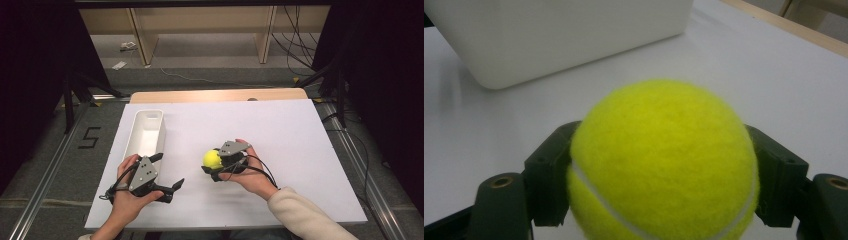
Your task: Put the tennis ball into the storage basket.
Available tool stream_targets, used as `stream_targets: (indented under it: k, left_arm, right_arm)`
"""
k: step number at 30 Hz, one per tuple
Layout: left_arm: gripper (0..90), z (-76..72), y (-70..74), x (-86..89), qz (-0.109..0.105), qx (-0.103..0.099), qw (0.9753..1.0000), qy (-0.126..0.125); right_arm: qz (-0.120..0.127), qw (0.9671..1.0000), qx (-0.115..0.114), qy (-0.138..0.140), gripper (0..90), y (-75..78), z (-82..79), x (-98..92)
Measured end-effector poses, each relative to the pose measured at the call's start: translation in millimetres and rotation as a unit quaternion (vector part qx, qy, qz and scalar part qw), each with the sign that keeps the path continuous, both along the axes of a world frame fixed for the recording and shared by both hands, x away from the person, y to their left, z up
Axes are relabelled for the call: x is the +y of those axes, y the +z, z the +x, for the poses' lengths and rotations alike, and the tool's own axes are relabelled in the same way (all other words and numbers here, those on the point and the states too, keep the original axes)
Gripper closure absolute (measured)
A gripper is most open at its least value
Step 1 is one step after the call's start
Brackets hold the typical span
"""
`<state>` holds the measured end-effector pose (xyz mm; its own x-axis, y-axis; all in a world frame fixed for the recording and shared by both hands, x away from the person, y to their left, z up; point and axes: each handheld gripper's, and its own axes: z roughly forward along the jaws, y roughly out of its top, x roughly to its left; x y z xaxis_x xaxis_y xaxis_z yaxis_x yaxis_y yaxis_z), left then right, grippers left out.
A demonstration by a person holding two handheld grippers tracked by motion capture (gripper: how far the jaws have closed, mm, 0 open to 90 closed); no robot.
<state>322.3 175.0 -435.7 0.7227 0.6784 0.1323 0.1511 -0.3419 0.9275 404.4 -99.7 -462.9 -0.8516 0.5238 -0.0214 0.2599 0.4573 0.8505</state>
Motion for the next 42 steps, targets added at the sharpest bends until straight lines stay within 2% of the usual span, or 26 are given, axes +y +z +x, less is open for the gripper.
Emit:
stream_targets:
  k: [6,15,42]
  left_arm:
    - [0.0,0.0,0.1,0.2,-0.001,0.000,1.0000,0.000]
    - [0.0,-0.2,-0.2,-0.8,-0.002,0.002,1.0000,-0.001]
    - [0.0,-0.4,-0.2,-1.3,-0.002,0.002,1.0000,-0.001]
  right_arm:
    - [0.010,0.9999,0.003,0.000,26.4,3.8,0.8,0.4]
    - [0.013,0.9999,0.000,0.003,26.4,7.6,0.5,2.3]
    - [0.029,0.9994,-0.017,0.001,26.4,22.9,6.2,7.7]
